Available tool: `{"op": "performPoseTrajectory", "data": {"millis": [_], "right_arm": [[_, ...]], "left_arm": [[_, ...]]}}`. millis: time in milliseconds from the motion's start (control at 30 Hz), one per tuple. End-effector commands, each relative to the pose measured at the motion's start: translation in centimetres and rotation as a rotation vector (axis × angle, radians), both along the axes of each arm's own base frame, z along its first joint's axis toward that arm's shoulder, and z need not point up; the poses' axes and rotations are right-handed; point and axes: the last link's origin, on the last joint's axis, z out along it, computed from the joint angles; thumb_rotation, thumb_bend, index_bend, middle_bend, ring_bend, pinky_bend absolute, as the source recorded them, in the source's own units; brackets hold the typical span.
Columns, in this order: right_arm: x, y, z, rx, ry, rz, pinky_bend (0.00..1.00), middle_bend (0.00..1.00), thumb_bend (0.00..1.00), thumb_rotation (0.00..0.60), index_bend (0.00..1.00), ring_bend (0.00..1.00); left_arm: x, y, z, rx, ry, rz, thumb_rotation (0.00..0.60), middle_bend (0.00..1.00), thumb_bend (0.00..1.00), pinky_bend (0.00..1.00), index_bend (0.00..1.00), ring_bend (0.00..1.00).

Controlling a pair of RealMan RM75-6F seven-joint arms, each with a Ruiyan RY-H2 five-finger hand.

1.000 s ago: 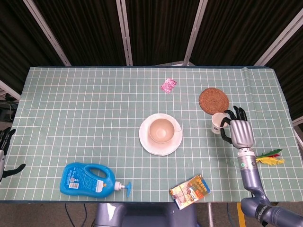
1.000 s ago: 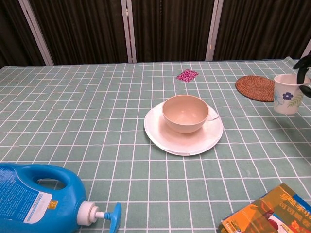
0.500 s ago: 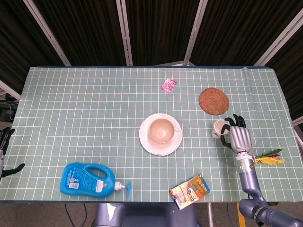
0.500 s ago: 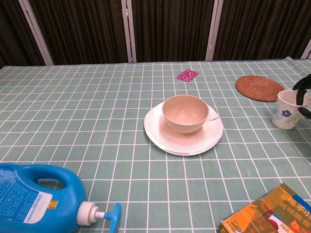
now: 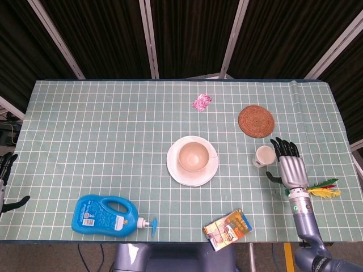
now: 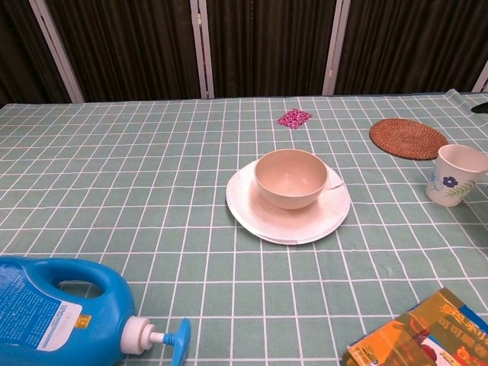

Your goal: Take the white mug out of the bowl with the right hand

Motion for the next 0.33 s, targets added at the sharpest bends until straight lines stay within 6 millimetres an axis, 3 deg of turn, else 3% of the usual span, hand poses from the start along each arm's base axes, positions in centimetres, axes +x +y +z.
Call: {"op": "performPoseTrajectory", "data": {"millis": [33, 200, 333], "right_arm": [[-0.2, 1.7, 1.0, -0.007, 0.018, 0.025, 0.00, 0.00, 0.13, 0.600, 0.00, 0.00], [-0.5, 5.5, 3.2, -0.012, 0.051, 0.094, 0.00, 0.00, 0.12, 0.600, 0.00, 0.00], [-1.1, 7.2, 4.3, -0.007, 0.063, 0.107, 0.00, 0.00, 0.12, 0.600, 0.00, 0.00]], "left_arm": [[0.0, 0.0, 0.0, 0.001, 0.000, -0.001, 0.600, 0.00, 0.00, 0.00, 0.00, 0.00], [-0.1, 0.0, 0.0, 0.002, -0.002, -0.001, 0.600, 0.00, 0.00, 0.00, 0.00, 0.00], [-0.2, 0.0, 0.0, -0.002, 0.003, 0.003, 0.600, 0.00, 0.00, 0.00, 0.00, 0.00]]}}
